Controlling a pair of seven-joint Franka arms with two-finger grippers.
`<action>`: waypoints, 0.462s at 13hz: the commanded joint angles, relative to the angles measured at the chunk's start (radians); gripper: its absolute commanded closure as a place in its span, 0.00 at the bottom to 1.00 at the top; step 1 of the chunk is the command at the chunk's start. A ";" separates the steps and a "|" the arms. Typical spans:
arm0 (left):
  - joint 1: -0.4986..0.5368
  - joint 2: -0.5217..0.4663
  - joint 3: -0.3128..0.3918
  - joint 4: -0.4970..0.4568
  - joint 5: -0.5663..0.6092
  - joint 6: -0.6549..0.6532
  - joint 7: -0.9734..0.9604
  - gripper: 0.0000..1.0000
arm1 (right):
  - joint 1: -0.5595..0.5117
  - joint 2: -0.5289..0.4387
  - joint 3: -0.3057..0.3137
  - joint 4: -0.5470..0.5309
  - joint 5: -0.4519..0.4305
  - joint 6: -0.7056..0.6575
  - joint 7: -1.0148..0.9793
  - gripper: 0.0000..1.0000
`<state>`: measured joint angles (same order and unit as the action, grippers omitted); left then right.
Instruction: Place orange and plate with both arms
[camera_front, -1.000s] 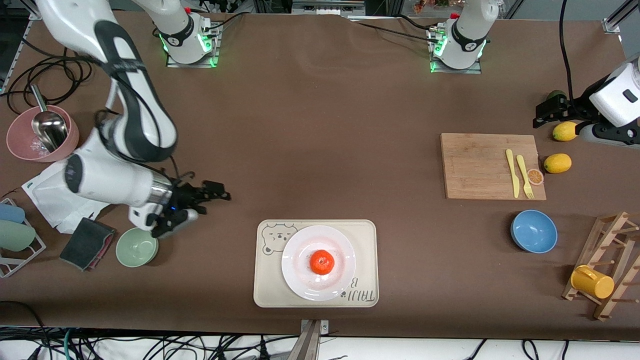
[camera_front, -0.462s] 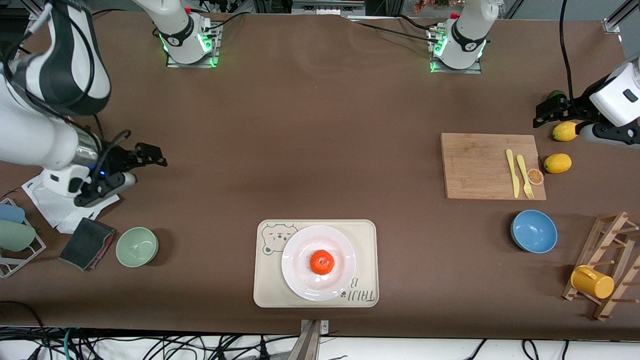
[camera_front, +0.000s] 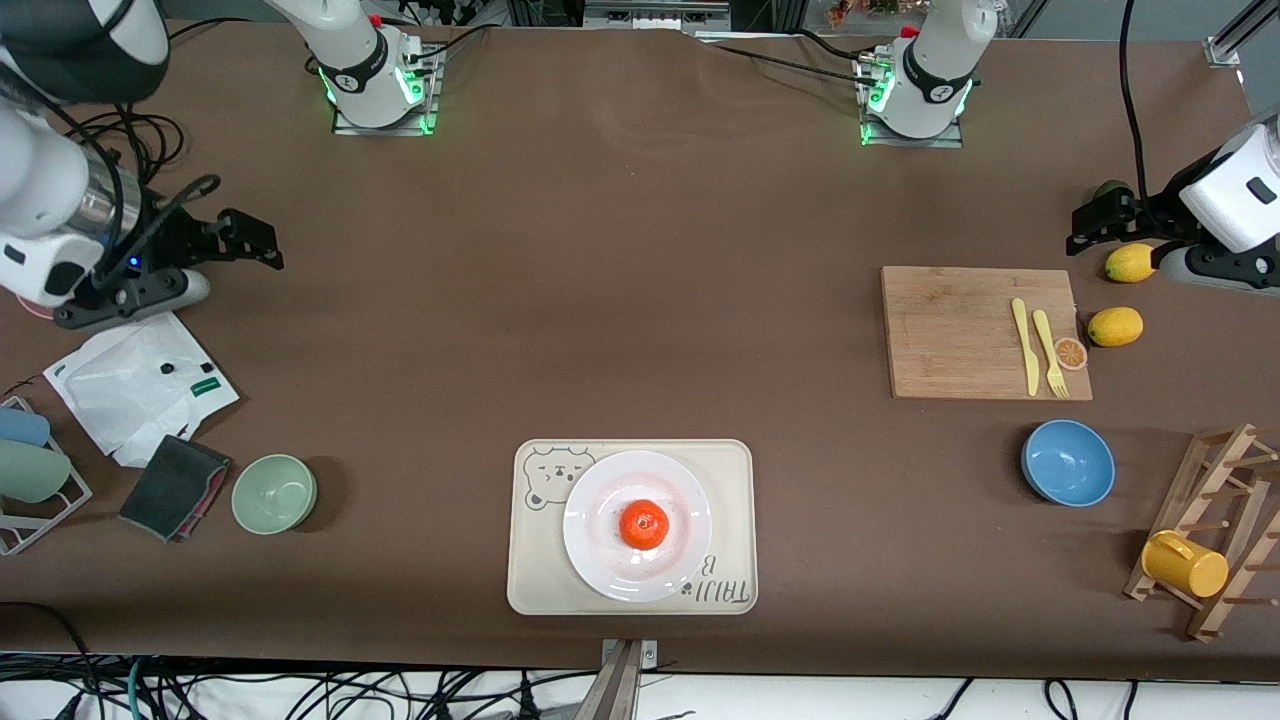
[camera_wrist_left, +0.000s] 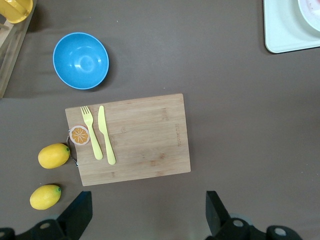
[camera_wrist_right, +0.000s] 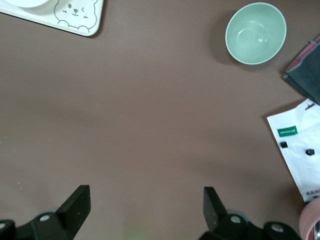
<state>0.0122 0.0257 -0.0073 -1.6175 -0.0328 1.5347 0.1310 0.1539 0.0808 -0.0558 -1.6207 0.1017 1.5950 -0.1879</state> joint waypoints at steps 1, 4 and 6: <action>-0.005 -0.009 0.006 0.004 -0.001 -0.011 0.010 0.00 | 0.001 -0.062 0.008 -0.018 -0.060 -0.020 0.027 0.00; -0.005 -0.009 0.006 0.004 -0.001 -0.011 0.010 0.00 | 0.001 -0.070 -0.001 -0.002 -0.080 -0.030 0.025 0.00; -0.005 -0.009 0.006 0.004 -0.001 -0.011 0.010 0.00 | 0.001 -0.067 -0.001 0.005 -0.076 -0.032 0.027 0.00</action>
<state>0.0122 0.0255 -0.0073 -1.6175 -0.0328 1.5345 0.1310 0.1543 0.0229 -0.0575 -1.6207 0.0408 1.5785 -0.1767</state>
